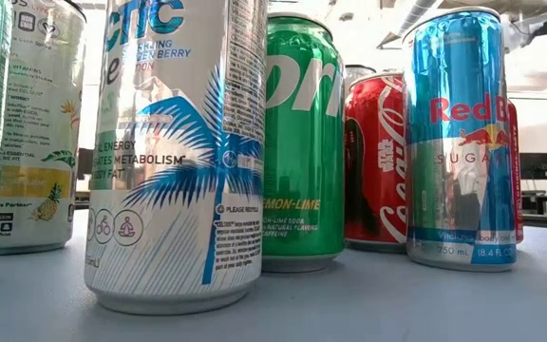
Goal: Place canned beverage on shelf
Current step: Put the white yellow soda can on the shelf aligned with the other white yellow soda cans
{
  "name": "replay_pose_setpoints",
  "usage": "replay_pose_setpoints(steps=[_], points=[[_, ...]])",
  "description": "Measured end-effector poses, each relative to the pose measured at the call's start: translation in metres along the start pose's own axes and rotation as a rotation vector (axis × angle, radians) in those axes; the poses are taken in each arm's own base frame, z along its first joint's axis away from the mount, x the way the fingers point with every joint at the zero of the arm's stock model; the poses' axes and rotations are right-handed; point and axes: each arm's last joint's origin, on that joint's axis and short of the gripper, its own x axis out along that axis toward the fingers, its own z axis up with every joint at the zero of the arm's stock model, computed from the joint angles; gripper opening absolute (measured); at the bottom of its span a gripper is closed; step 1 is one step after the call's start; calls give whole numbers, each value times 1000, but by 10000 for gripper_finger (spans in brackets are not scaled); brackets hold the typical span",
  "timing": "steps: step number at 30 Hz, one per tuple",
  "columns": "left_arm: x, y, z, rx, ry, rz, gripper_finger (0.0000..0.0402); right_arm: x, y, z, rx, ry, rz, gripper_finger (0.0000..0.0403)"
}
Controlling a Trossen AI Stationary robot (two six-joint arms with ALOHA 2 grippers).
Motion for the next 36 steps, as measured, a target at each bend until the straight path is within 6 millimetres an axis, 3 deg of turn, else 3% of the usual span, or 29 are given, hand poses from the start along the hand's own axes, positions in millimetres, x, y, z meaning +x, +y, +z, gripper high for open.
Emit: replay_pose_setpoints(steps=[5, 9, 16, 23, 36], points=[[-29, -6, 1, 57, 31, -45, 305, -45, 34, 44, -80, -65, -15, 368], [-46, -6, 3, 72, 23, -48, 305, -83, 61, 66, -131, -66, -39, 368], [-56, -5, 3, 102, 33, -50, 305, -132, 95, 70, -66, 78, -126, 368], [-45, -6, -7, 139, 102, -55, 305, -142, 104, 59, 35, 201, -134, 368], [-41, -8, -1, 132, 34, -106, 305, -139, 103, 54, -17, 220, -83, 368]])
